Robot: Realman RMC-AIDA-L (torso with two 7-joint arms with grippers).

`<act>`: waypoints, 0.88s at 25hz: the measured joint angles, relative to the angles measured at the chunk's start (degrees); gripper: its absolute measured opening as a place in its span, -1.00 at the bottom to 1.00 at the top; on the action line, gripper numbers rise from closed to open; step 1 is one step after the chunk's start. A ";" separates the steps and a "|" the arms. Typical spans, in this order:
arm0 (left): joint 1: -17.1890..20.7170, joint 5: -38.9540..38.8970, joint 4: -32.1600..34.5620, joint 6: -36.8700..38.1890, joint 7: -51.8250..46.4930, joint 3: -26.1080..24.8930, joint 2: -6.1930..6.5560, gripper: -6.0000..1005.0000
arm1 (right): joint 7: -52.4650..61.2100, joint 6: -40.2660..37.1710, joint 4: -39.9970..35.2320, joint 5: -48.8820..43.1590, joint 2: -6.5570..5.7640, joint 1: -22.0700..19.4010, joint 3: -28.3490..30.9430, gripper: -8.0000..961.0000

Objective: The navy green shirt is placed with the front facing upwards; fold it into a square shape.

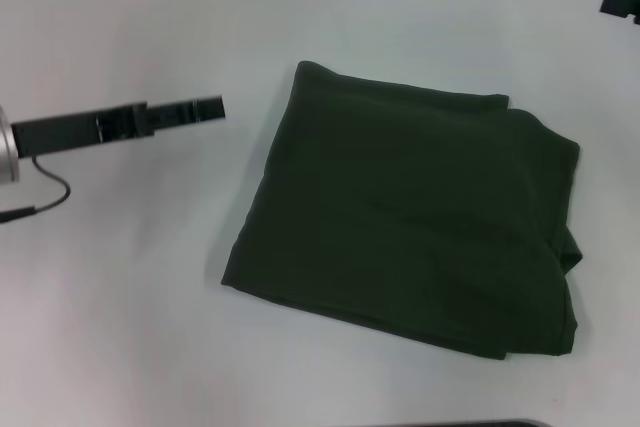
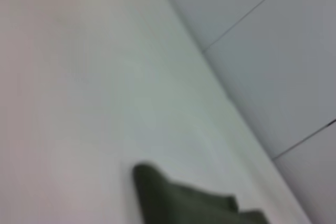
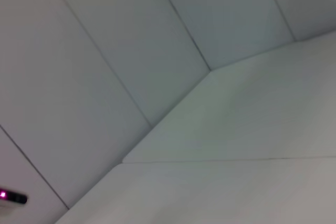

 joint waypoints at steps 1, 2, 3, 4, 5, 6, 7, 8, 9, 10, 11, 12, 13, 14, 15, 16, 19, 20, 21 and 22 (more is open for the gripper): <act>-0.46 -0.81 0.04 0.06 1.20 -0.39 -0.44 0.82 | -0.96 0.06 0.69 -0.01 0.05 0.30 -0.07 0.87; -0.82 -1.34 0.04 0.09 2.11 -0.39 -0.88 0.82 | -1.78 0.11 1.30 -0.06 0.10 0.55 -0.20 0.87; -1.13 -1.73 0.05 0.10 2.90 -0.37 -1.17 0.82 | -2.66 0.23 2.04 -0.11 0.12 0.79 -0.50 0.87; -1.47 -1.97 0.06 0.14 3.67 -0.17 -1.53 0.82 | -3.54 0.34 2.81 -0.15 0.15 0.96 -1.00 0.87; -2.05 -1.97 0.16 0.08 4.56 0.41 -2.04 0.82 | -4.25 0.40 3.41 -0.19 0.20 1.04 -1.59 0.88; -2.22 -1.93 0.21 -0.03 4.82 0.72 -2.18 0.82 | -5.01 0.52 4.04 -0.20 0.26 1.10 -2.46 0.88; -2.48 -1.83 0.28 -0.21 5.32 1.38 -2.42 0.82 | -5.90 0.71 4.70 -0.21 0.36 1.14 -3.46 0.88; -2.63 -1.77 0.31 -0.31 5.88 2.11 -2.60 0.82 | -6.87 0.87 5.21 -0.25 0.47 1.16 -4.68 0.88; -2.70 -1.76 0.32 -0.29 6.65 2.73 -2.69 0.81 | -8.03 1.09 5.72 -0.29 0.58 1.13 -6.17 0.88; -2.66 -1.76 0.32 -0.05 7.22 3.03 -2.72 0.81 | -9.29 1.35 6.34 -0.35 0.75 1.01 -8.10 0.89; -2.55 -1.77 0.34 0.49 8.06 3.25 -2.73 0.81 | -10.14 1.43 6.78 -0.44 0.88 0.89 -9.35 0.89; -2.35 -1.78 0.34 1.03 8.75 3.32 -2.68 0.81 | -11.52 1.58 7.43 -0.69 1.09 0.68 -11.00 0.89; -2.10 -1.82 0.33 1.88 9.54 3.32 -2.56 0.81 | -12.73 1.67 8.01 -1.02 1.29 0.56 -12.03 0.89; -1.70 -1.81 0.24 3.24 10.63 3.32 -2.39 0.81 | -14.34 1.80 8.92 -1.55 1.56 0.48 -12.67 0.89; -1.37 -1.77 0.16 4.34 11.68 3.32 -2.26 0.81 | -15.75 1.92 9.68 -2.09 1.83 0.42 -13.07 0.89; -1.00 -1.72 0.07 5.86 12.98 3.32 -2.19 0.81 | -17.50 2.28 10.79 -2.60 2.05 0.43 -13.12 0.89; 0.49 -1.71 -0.03 11.09 18.19 3.25 -2.13 0.80 | -21.93 3.93 14.59 -3.38 2.44 0.41 -13.17 0.88; 0.99 -1.80 -0.05 12.98 20.34 3.07 -2.16 0.80 | -22.73 4.37 15.47 -3.40 2.47 0.41 -13.19 0.88; 1.26 -1.87 -0.07 14.23 21.67 2.94 -2.22 0.80 | -23.49 4.87 16.46 -3.41 2.47 0.43 -13.21 0.88; 1.62 -1.90 -0.10 15.66 23.15 2.73 -2.32 0.80 | -24.04 5.22 17.31 -3.42 2.48 0.54 -13.28 0.88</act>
